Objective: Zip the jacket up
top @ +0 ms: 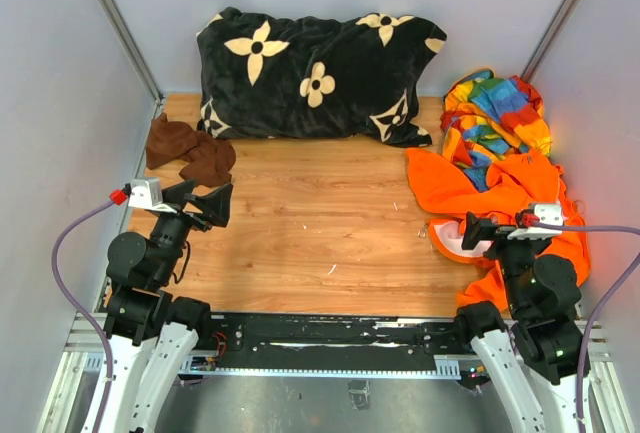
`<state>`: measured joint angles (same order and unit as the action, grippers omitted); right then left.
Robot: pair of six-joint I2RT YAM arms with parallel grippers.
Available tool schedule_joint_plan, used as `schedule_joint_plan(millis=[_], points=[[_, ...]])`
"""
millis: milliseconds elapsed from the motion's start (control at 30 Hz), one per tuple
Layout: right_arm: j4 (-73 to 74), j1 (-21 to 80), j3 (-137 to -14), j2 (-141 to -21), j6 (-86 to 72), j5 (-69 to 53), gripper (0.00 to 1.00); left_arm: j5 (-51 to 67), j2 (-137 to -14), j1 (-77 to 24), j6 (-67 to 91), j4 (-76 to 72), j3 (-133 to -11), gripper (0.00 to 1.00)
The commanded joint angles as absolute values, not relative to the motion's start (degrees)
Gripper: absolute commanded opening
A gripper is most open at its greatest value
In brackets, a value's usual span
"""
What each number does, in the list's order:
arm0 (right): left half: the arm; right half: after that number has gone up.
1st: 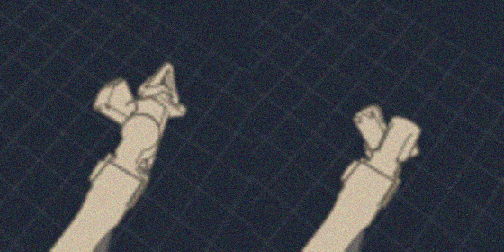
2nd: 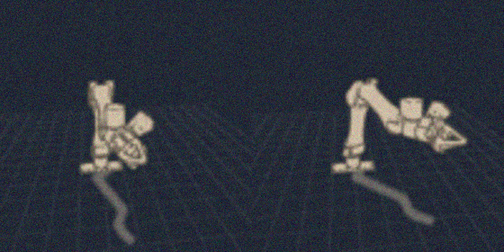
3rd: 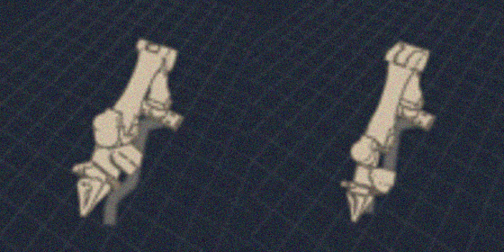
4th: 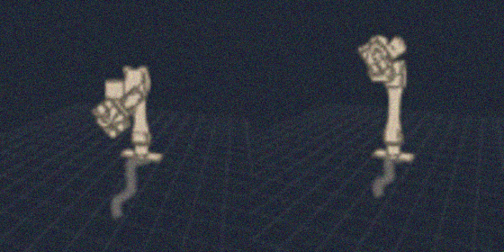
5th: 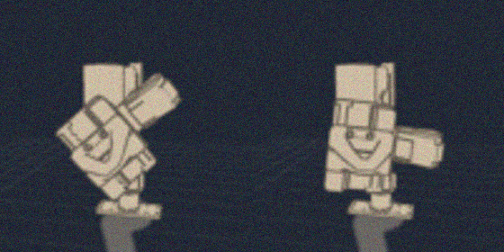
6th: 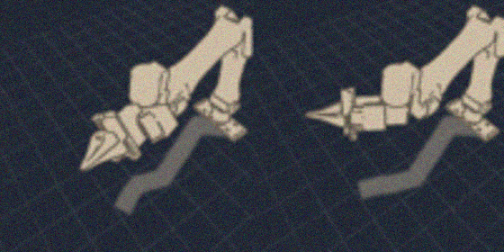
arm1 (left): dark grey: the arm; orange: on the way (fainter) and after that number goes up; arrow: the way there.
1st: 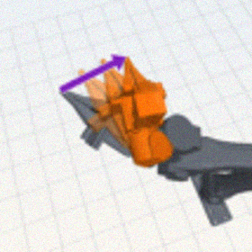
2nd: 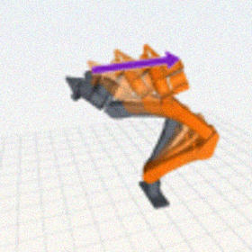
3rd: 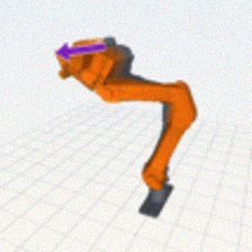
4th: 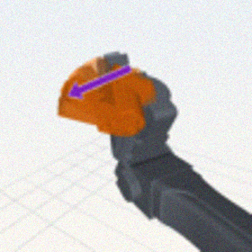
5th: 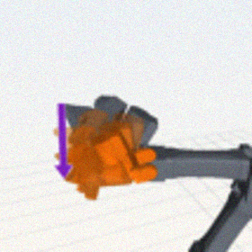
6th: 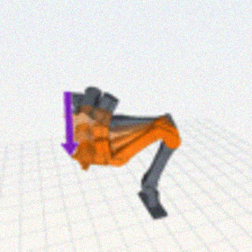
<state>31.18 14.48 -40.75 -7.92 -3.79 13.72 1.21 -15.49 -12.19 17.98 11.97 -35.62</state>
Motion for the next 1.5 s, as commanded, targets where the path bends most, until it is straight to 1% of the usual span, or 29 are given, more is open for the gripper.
schedule_joint_plan(millis=[0, 167, 400, 500, 633, 833, 900, 1067, 1200, 1400, 1433, 1467], points=[[30.2, 15.1, -41.5, -8.7, -4.0, 14.4, 0.98, 1.9, -15.4, -12.7, 16.8, 9.8, -35.1, 0.99], [30.0, 15.1, -41.7, -11.6, -7.9, 13.5, 0.98, 3.0, -14.0, -13.2, 16.9, 9.3, -35.0, 0.99], [28.7, 15.1, -40.9, -20.5, -14.0, 9.1, 0.98, 3.0, -13.0, -13.9, 16.7, 9.3, -34.7, 0.99], [27.2, 15.1, -39.7, -24.7, -15.3, 10.4, 0.98, 3.0, -13.1, -15.0, 16.6, 9.3, -34.6, 0.99], [22.6, 15.1, -37.4, -30.6, -17.7, 14.9, 0.98, 2.6, -12.2, -16.4, 16.5, 9.7, -34.6, 0.99], [23.6, 13.5, -39.4, -43.9, -20.7, 34.9, 0.98, 1.3, -11.5, -17.1, 16.3, 10.1, -34.6, 0.99], [24.6, 10.5, -40.9, -50.1, -23.0, 37.8, 0.98, 0.7, -11.3, -17.6, 16.2, 10.4, -34.7, 0.99], [22.1, -2.8, -40.4, -58.6, -28.6, 32.1, 0.98, 0.1, -11.0, -18.6, 15.9, 10.6, -34.6, 0.99], [15.8, -9.5, -37.6, -64.7, -29.5, 26.8, 0.98, 0.0, -11.2, -19.1, 15.9, 10.7, -34.6, 0.99], [11.0, -12.6, -39.1, -79.6, -30.2, 13.6, 0.98, 0.0, -11.1, -19.1, 15.8, 10.8, -34.6, 0.99], [11.1, -13.8, -39.8, -81.2, -30.4, 10.2, 1.00, 0.0, -11.2, -19.2, 15.8, 10.8, -34.7, 0.99], [10.7, -14.6, -39.8, -82.1, -30.8, 7.8, 0.96, -0.1, -11.2, -19.1, 15.8, 10.8, -34.6, 0.99]])
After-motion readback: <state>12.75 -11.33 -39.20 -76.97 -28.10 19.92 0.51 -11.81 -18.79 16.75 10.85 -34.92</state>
